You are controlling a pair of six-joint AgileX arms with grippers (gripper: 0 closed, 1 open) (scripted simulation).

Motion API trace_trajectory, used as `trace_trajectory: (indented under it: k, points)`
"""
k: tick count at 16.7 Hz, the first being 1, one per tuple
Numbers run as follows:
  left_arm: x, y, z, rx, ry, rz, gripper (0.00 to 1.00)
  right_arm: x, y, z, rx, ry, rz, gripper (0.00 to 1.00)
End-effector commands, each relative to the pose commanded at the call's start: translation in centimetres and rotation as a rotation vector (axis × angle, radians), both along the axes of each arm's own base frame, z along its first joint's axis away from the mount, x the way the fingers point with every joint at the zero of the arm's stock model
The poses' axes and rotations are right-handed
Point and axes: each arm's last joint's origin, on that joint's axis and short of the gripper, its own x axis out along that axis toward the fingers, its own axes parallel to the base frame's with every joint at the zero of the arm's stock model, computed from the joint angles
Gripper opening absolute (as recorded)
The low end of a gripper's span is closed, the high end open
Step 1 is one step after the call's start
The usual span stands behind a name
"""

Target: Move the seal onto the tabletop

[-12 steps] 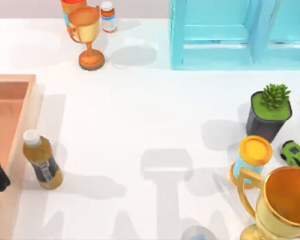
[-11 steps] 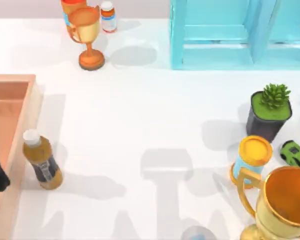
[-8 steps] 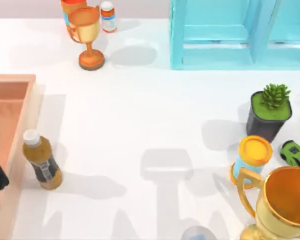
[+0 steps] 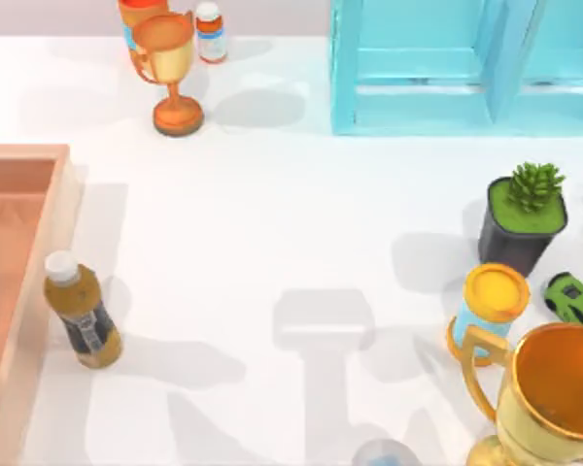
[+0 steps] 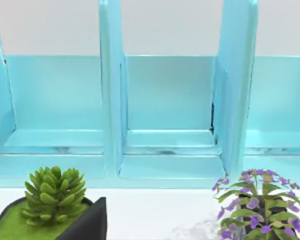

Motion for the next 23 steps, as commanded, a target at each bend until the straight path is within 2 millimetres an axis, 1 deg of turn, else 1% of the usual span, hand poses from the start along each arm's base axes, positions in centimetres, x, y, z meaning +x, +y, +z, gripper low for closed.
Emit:
trace_trajectory:
  k: [4, 7, 11, 14, 16, 18, 23]
  points:
    - [3.5, 1.6, 2.4, 0.011, 0.32, 0.022, 1.0, 0.0, 0.0, 0.0, 0.0, 0.0, 0.0, 1.0]
    - [6.6, 3.2, 3.3, -0.003, 0.549, 0.023, 1.0, 0.0, 0.0, 0.0, 0.0, 0.0, 0.0, 1.0]
    - [10.4, 5.5, 3.3, -0.043, 0.811, 0.009, 1.0, 0.0, 0.0, 0.0, 0.0, 0.0, 0.0, 1.0]
    - [12.4, 7.0, 2.6, -0.078, 0.958, -0.007, 1.0, 0.0, 0.0, 0.0, 0.0, 0.0, 0.0, 1.0]
    - [13.4, 7.7, 2.0, -0.098, 1.031, -0.017, 1.0, 0.0, 0.0, 0.0, 0.0, 0.0, 0.0, 1.0]
    - [13.9, 8.2, 1.8, -0.109, 1.069, -0.023, 1.0, 0.0, 0.0, 0.0, 0.0, 0.0, 0.0, 1.0]
    - [13.9, 8.1, 1.7, -0.108, 1.072, -0.027, 1.0, 0.0, 0.0, 0.0, 0.0, 0.0, 0.0, 1.0]
